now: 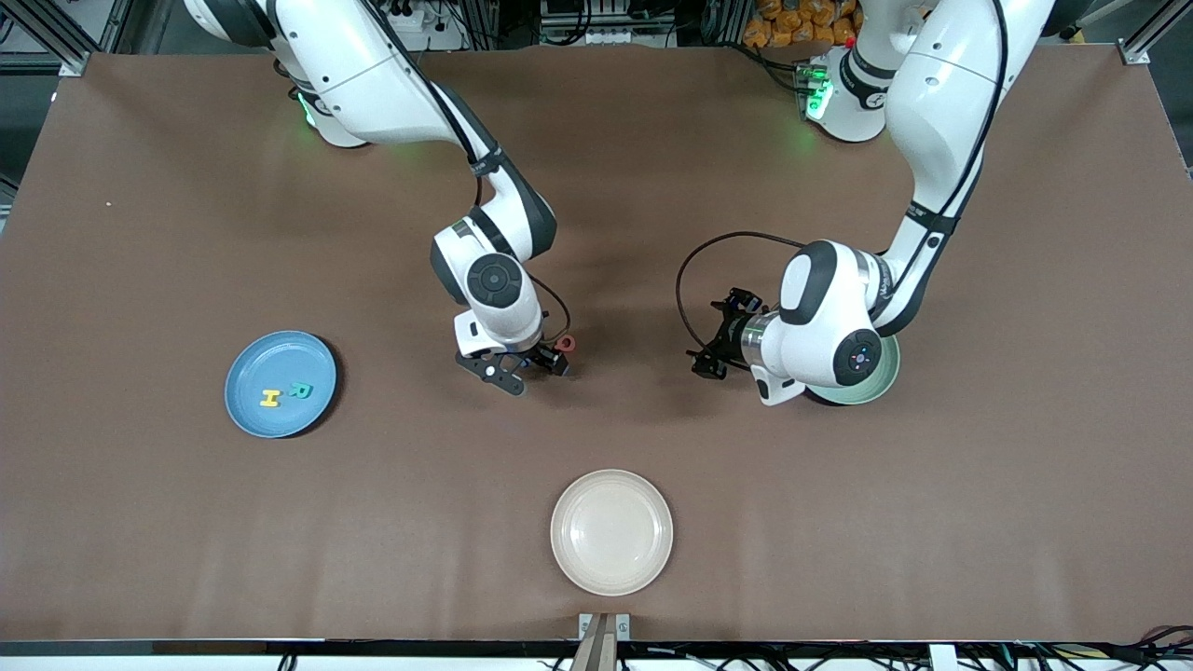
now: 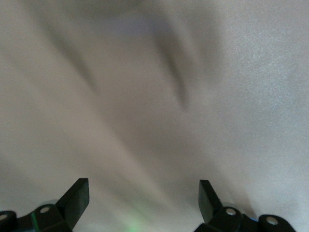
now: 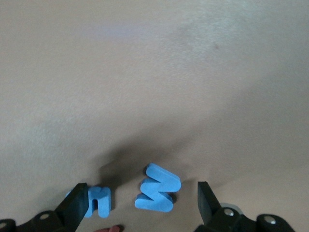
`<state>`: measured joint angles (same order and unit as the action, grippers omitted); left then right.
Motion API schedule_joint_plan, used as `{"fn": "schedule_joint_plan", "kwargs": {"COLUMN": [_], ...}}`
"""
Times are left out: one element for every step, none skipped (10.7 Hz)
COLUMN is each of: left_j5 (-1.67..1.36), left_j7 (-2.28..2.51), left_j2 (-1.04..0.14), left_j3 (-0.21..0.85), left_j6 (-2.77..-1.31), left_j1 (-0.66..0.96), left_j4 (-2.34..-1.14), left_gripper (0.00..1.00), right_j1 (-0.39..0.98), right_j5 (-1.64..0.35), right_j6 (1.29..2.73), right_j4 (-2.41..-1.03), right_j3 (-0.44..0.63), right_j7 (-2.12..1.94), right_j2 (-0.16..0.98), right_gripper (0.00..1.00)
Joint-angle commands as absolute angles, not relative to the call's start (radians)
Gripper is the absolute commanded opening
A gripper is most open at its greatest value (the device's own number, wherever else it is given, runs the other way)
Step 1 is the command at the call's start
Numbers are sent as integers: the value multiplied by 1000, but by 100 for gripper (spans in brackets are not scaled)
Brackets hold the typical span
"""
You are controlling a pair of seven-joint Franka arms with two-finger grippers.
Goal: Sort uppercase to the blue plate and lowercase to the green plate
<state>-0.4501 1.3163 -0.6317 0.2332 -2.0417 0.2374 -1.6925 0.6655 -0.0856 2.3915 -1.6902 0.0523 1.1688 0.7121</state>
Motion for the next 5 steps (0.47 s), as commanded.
{"fn": "schedule_joint_plan", "kwargs": {"left_j5": [-468, -468, -468, -468, -468], "left_j7": [1333, 1333, 1333, 1333, 1333], "left_j2": [-635, -637, -638, -640, -640], "left_j3": [233, 233, 233, 233, 233], "left_j6": [-2052, -2056, -2056, -2056, -2056], "left_j1": [242, 242, 242, 242, 242], "left_j4": [-1684, -1684, -1684, -1684, -1684], "left_gripper": [100, 100, 100, 100, 100], "right_j1": [626, 626, 624, 629, 638], "right_j5": [-109, -109, -109, -109, -107], "right_j6": [2398, 2402, 2404, 2408, 2420], "right_j4": [-1698, -1700, -1707, -1713, -1723], "right_j3": [54, 55, 57, 57, 57], "right_j7": [1274, 1314, 1327, 1348, 1373], "right_j2": [699, 703, 703, 703, 704], "right_gripper": [100, 100, 100, 100, 100]}}
